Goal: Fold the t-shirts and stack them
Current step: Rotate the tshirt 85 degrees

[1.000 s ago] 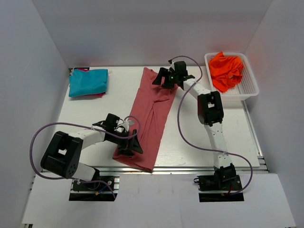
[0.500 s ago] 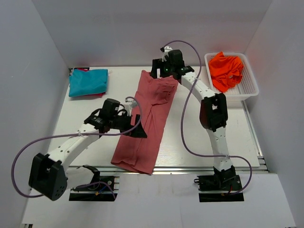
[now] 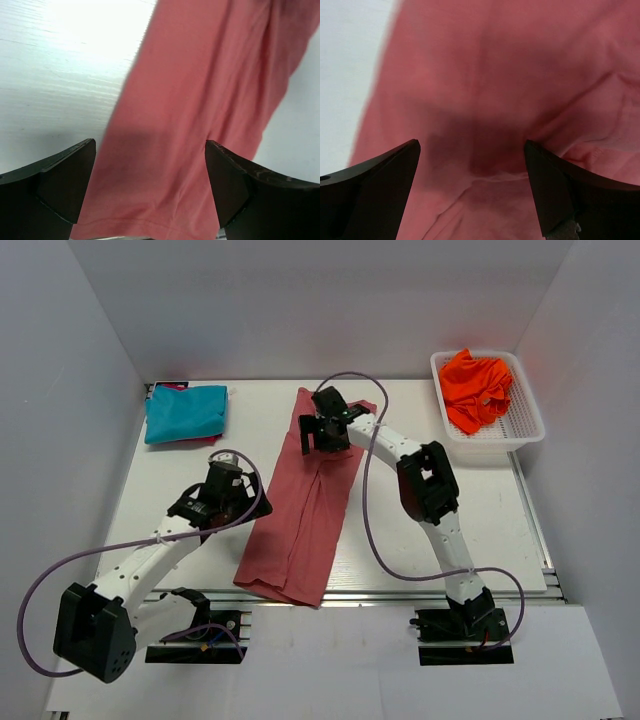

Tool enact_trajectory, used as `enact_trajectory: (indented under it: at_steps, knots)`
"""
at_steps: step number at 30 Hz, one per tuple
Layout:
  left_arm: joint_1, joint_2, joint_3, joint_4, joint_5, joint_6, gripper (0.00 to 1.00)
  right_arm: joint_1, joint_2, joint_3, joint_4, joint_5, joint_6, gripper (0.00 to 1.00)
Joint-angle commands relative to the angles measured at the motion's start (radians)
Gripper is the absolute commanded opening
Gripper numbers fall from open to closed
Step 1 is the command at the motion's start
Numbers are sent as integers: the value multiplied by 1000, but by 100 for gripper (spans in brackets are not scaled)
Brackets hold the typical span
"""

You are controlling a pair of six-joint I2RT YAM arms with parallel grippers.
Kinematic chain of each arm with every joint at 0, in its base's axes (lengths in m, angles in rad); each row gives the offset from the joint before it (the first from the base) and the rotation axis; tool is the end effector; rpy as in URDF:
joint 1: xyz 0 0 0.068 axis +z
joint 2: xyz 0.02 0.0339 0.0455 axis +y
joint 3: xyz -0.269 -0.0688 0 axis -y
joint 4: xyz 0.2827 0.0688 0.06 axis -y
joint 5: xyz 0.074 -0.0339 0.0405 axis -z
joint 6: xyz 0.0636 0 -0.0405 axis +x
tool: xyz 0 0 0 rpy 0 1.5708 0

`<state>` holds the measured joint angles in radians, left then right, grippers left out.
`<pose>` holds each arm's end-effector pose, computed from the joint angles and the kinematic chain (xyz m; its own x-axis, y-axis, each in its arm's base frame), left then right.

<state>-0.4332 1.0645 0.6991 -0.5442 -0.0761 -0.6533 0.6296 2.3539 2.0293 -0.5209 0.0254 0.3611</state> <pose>0.2375 -0.1045 0.1953 -0.7975 -0.2989 -0.5241 -0.1367 0.9356 -0.3256 0.4763 0.3450 0.1679 -0.7690 -0.1232 -0.6273 -0.3242 0.9208 0.2166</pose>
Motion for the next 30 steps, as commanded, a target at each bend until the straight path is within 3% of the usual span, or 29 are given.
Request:
enact_trajectory:
  at_steps: [1, 13, 18, 24, 27, 28, 30]
  knots:
    - [7, 26, 13, 3, -67, -32, 100, -41, 30, 31, -77, 125, 90, 90]
    - [7, 17, -16, 55, 61, 70, 100, -188, 292, 233, -93, 13, 55, 90]
    - [7, 87, -4, 116, 219, 195, 100, -242, 260, 255, 169, -136, -83, 90]
    - [-12, 193, -4, 98, 173, 184, 100, -229, 93, 241, 209, -179, -198, 90]
    - [-12, 193, -67, 151, 203, 161, 100, -226, -73, 74, 208, -231, -192, 90]
    - [-12, 184, -82, 186, 219, 161, 100, -223, -199, -72, 206, -237, -191, 90]
    - [-1, 184, -119, 216, 228, 161, 100, -208, -263, -154, 170, -236, -179, 90]
